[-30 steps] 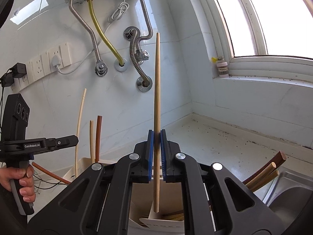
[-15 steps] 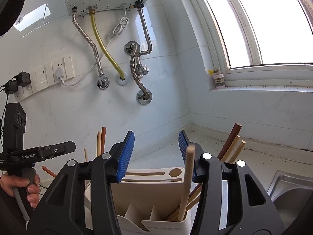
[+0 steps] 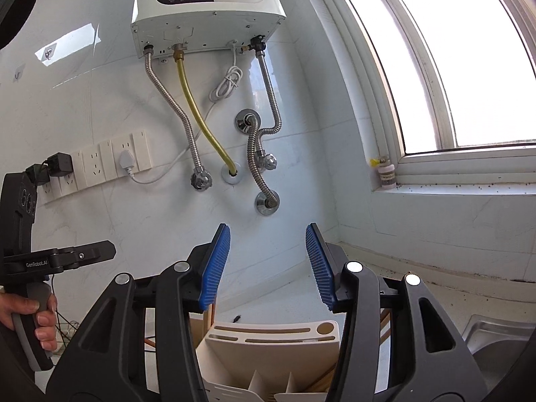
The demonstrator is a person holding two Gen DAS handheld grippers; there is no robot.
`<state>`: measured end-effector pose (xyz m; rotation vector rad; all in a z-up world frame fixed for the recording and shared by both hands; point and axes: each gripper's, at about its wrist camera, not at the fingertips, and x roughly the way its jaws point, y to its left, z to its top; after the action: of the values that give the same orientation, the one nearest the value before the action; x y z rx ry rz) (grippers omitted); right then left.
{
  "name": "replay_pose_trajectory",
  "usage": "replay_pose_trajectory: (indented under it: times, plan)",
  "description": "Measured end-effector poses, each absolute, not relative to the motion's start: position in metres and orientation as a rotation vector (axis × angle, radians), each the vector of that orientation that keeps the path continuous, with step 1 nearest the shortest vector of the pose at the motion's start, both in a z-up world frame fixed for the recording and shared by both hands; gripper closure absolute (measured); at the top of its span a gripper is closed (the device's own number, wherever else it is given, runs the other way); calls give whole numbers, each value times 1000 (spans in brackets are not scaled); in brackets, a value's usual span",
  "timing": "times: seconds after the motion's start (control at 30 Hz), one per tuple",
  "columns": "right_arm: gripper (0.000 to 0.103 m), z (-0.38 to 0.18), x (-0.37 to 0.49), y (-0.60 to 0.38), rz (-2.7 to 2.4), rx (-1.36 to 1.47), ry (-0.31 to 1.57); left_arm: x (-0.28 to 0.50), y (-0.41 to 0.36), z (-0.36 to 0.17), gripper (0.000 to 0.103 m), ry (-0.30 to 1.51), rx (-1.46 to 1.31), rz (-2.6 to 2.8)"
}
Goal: Organize utensils
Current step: 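Lower the chopsticks into the holder and open both tools to release them, then move both open tools back down toward the two spoons on the counter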
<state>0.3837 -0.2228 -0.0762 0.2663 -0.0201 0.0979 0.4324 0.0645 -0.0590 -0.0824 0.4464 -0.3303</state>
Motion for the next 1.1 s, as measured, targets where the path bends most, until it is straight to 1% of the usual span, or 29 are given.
replay_pose_trajectory:
  times: [0.1, 0.17, 0.27, 0.4, 0.43, 0.5, 0.57, 0.6, 0.63, 0.67, 0.87, 1.1]
  plan:
    - [57, -62, 373, -216, 105, 255, -45, 415, 73, -38, 14, 424, -67, -307]
    - [53, -55, 365, -212, 109, 246, -59, 403, 77, -25, 14, 411, -51, -290]
    - [53, -45, 357, -205, 123, 249, -64, 380, 86, -6, 14, 390, -27, -266]
    - [51, -32, 344, -190, 150, 237, -73, 349, 104, 14, 8, 366, -14, -215]
    - [50, -29, 341, -184, 156, 229, -71, 342, 109, 17, 7, 364, -17, -196]
    - [50, -24, 337, -173, 178, 213, -66, 329, 120, 23, 7, 372, -25, -160]
    - [49, -21, 333, -161, 204, 204, -59, 316, 131, 26, 7, 376, -26, -129]
    - [46, -20, 330, -154, 218, 201, -55, 309, 138, 27, 6, 377, -26, -110]
    - [41, -19, 328, -147, 231, 196, -51, 302, 144, 27, 6, 378, -29, -94]
    - [39, -19, 326, -140, 247, 191, -45, 294, 151, 28, 6, 378, -35, -78]
    - [39, -28, 320, -95, 364, 170, 22, 259, 186, 19, 5, 406, -64, 24]
    - [39, -51, 318, -43, 486, 149, 122, 218, 225, -9, 6, 482, -108, 151]
